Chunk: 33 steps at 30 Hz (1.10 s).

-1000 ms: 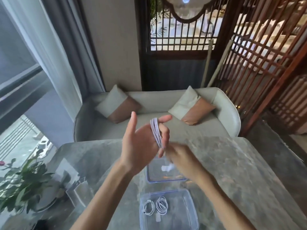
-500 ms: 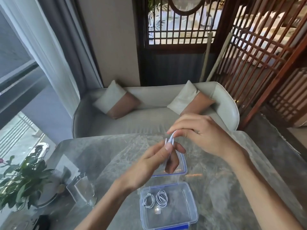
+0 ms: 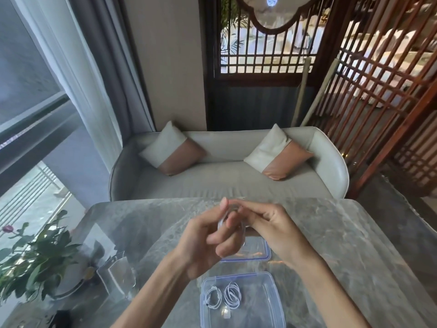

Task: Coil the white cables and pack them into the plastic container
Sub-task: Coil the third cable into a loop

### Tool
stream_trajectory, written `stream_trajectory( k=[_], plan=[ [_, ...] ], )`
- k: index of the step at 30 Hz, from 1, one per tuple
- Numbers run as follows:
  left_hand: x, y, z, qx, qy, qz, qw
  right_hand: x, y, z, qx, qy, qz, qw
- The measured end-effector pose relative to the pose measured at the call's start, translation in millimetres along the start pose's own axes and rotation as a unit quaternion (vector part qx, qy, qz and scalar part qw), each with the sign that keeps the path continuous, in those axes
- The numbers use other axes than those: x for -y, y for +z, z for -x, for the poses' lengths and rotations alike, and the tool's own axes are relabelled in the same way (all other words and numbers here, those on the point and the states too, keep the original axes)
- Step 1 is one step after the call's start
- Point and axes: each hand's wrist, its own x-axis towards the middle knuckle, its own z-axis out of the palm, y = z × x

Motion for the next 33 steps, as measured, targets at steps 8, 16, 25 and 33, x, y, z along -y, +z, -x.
stream_trajectory(
  k=[8,16,25,33],
  plan=[
    [3,-31,-8,-0.271,0.079,-0.223,0.933,-10,-12,-2,-0.262,-0.043,0.204,0.942],
    [1,-18,-13,-0.268,0.089,-0.397,0.873,-19,-7,-3,-0.330,-0.023,0.225,0.916],
    [-3,-23,-14,-0.290,0.074,-0.327,0.896,-22,5,-10,-0.332,-0.004,0.033,0.943],
    [0,-30,-2,-0.293,0.043,-0.487,0.822,-44,9,-11,-0.354,0.022,-0.021,0.935]
  ],
)
